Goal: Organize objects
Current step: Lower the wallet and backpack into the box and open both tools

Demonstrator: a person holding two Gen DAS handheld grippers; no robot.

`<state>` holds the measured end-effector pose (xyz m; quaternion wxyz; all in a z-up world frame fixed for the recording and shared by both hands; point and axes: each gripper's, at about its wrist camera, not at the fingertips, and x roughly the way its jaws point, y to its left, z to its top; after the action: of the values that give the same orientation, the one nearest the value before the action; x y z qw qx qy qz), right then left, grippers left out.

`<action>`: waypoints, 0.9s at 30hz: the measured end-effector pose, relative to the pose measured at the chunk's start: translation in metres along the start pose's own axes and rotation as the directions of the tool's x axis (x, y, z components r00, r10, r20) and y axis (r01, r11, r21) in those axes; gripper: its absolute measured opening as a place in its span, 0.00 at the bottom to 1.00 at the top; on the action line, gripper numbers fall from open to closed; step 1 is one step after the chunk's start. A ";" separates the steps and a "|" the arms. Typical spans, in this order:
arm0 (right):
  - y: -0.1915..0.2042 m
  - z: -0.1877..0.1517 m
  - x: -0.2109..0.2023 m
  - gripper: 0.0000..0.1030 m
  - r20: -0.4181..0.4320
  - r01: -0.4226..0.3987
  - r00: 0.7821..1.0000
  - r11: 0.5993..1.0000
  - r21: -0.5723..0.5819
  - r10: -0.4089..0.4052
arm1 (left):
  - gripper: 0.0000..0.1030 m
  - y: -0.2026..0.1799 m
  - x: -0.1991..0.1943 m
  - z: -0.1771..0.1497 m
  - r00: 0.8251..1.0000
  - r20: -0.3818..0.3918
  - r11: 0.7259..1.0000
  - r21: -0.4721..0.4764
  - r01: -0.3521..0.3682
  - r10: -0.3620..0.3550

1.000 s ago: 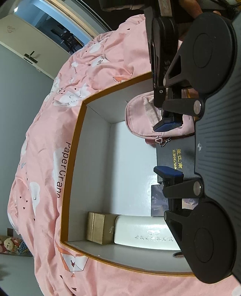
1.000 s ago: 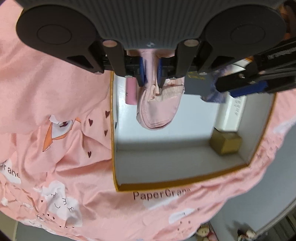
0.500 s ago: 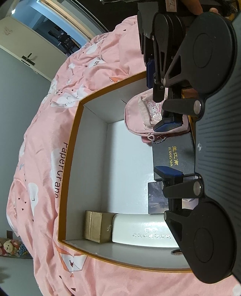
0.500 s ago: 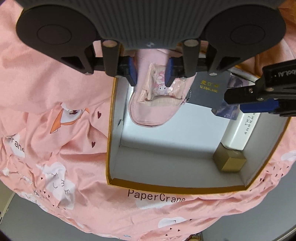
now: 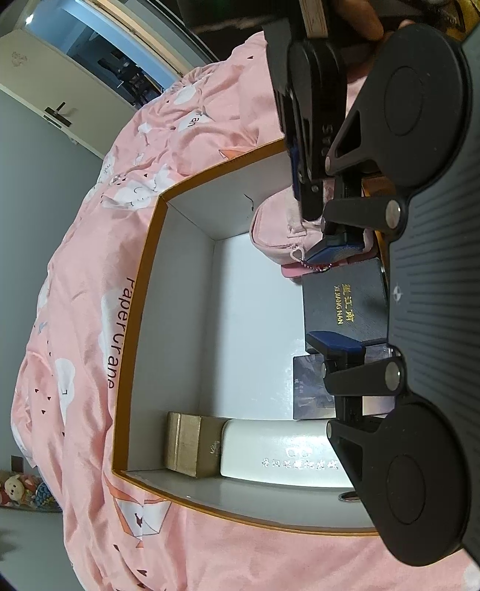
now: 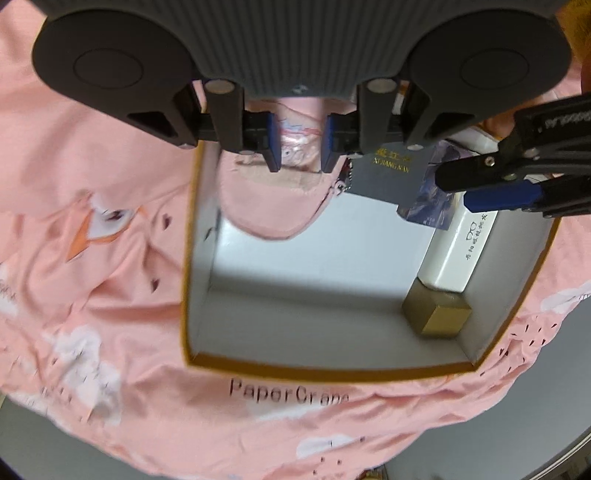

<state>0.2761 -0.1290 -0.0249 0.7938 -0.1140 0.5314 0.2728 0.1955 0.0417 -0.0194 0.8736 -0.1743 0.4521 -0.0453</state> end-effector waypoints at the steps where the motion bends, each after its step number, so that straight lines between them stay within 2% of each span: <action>1: 0.001 -0.001 0.002 0.20 0.003 0.017 1.000 1.000 -0.007 -0.017 | 0.44 0.000 0.000 0.000 1.000 0.000 1.000 0.001 0.000 0.000; 13: 0.024 -0.010 0.011 0.15 -0.004 0.135 0.990 0.978 -0.161 -0.138 | 0.44 -0.009 -0.006 -0.005 1.000 -0.005 0.998 0.058 0.020 -0.020; 15: 0.029 -0.009 0.012 0.10 -0.004 0.134 0.990 0.974 -0.182 -0.138 | 0.44 -0.010 -0.008 -0.006 1.000 -0.009 0.998 0.065 0.021 -0.020; 22: 0.018 -0.003 0.024 0.08 -0.083 0.067 0.993 0.988 -0.136 -0.079 | 0.44 -0.010 -0.016 -0.013 1.000 -0.023 0.998 0.068 0.014 -0.012; 25: 0.019 -0.005 0.015 0.08 -0.051 0.077 0.995 0.990 -0.121 -0.084 | 0.44 -0.010 -0.024 -0.017 1.000 -0.017 0.998 0.067 0.019 -0.018; 27: 0.020 -0.010 0.000 0.10 0.012 0.090 0.996 0.989 -0.120 -0.089 | 0.44 -0.012 -0.032 -0.019 1.000 0.000 0.998 0.068 0.016 -0.016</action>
<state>0.2569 -0.1170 -0.0268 0.7988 -0.1843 0.5057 0.2688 0.1621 0.0334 -0.0003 0.8789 -0.1479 0.4485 -0.0674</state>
